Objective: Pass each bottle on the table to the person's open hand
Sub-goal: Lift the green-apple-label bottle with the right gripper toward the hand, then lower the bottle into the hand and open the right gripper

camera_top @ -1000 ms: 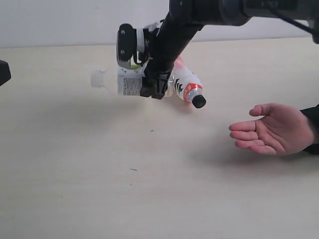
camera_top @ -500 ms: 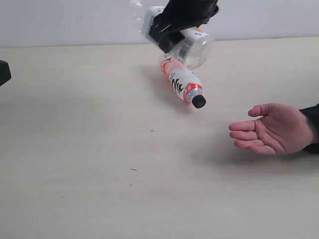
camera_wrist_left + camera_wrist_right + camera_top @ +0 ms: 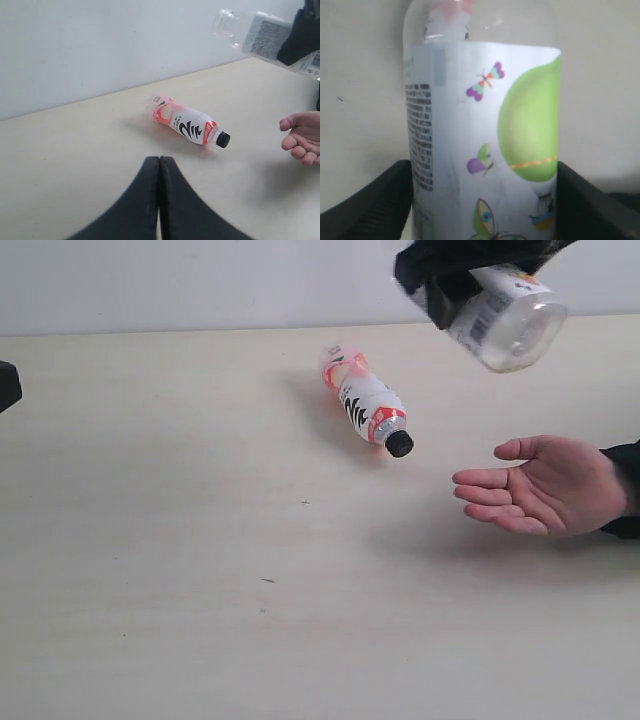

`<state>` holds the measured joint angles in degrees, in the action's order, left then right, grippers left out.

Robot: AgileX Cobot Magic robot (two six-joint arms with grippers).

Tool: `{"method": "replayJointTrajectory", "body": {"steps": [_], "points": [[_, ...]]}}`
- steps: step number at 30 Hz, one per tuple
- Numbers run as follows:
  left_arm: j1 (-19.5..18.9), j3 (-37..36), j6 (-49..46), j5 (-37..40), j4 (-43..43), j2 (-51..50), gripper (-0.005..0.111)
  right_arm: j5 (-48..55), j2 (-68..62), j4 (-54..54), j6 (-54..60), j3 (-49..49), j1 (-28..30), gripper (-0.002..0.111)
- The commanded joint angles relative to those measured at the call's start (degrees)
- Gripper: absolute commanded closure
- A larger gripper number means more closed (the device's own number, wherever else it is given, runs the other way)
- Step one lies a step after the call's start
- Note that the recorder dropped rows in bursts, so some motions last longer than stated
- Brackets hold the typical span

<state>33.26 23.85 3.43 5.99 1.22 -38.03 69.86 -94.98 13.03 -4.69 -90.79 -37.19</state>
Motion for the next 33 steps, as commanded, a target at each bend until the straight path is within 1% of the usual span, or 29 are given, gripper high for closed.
{"method": "replayJointTrajectory", "body": {"steps": [1,6,7,12,16,21,33], "points": [[-0.10,-0.19,-0.12,-0.33,0.21,0.28,0.106,0.10,8.53,0.85,-1.21,8.58,3.97,0.108],[-0.10,-0.19,-0.12,-0.33,0.21,0.28,0.106,0.10,16.49,-0.53,-4.45,20.18,4.69,0.108],[-0.10,-0.19,-0.12,-0.33,0.21,0.28,0.106,-1.29,17.83,-1.32,-5.34,23.47,4.69,0.108],[-0.10,-0.19,-0.12,-0.33,0.21,0.28,0.106,-9.53,19.29,-3.19,-10.30,33.99,4.69,0.108],[-0.10,-0.19,-0.12,-0.33,0.21,0.28,0.106,-16.82,18.93,-0.38,-14.08,39.43,4.69,0.108],[-0.10,-0.19,-0.12,-0.33,0.21,0.28,0.106,-23.05,18.93,2.73,-16.30,42.01,4.69,0.108],[-0.10,-0.19,-0.11,-0.21,0.21,0.28,0.106,-23.71,13.65,3.84,-16.86,42.39,4.69,0.108]]}}
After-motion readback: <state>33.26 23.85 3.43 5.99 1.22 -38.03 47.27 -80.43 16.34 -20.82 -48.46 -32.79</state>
